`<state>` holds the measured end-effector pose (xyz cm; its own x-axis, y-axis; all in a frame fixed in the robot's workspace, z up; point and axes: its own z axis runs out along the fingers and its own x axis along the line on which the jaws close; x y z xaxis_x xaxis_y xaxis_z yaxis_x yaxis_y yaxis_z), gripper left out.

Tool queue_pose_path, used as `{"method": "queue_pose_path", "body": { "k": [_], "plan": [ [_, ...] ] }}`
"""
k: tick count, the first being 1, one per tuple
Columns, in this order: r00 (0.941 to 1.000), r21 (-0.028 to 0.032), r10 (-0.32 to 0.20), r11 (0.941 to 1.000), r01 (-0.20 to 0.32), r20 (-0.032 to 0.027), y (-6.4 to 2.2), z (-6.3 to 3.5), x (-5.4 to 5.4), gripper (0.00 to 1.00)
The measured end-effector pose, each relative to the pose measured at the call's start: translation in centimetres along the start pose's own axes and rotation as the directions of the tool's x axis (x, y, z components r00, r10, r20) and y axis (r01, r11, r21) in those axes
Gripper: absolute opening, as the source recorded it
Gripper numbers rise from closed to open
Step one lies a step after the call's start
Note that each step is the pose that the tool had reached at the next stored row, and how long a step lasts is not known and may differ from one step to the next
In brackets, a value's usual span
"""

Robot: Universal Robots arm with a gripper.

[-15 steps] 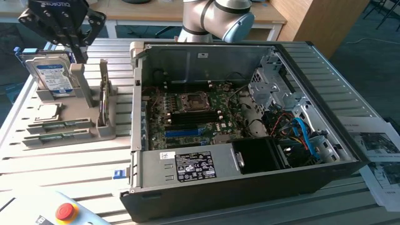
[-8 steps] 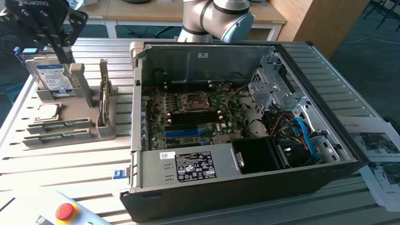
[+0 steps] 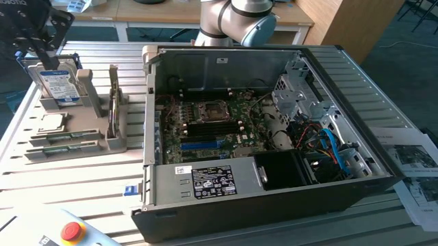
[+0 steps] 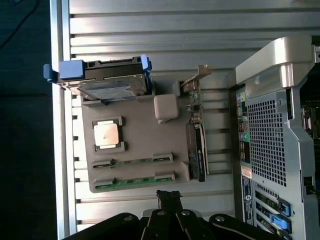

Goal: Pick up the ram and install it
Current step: 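Reach for the ram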

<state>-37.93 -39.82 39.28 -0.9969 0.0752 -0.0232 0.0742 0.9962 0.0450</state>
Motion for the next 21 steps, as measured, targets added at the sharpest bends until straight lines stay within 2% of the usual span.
{"method": "queue_pose_path", "body": {
  "k": [5,15,21],
  "plan": [
    [1.0,0.0,0.0,1.0,0.0,0.0001,-0.12,-0.04,1.6,0.1],
    [1.0,0.0,0.0,1.0,0.0,0.0,-0.07,-0.04,1.7,0.1],
    [1.0,0.0028,0.0,1.0,0.0,-0.0003,1.44,0.04,1.8,0.1]
  ]
}}
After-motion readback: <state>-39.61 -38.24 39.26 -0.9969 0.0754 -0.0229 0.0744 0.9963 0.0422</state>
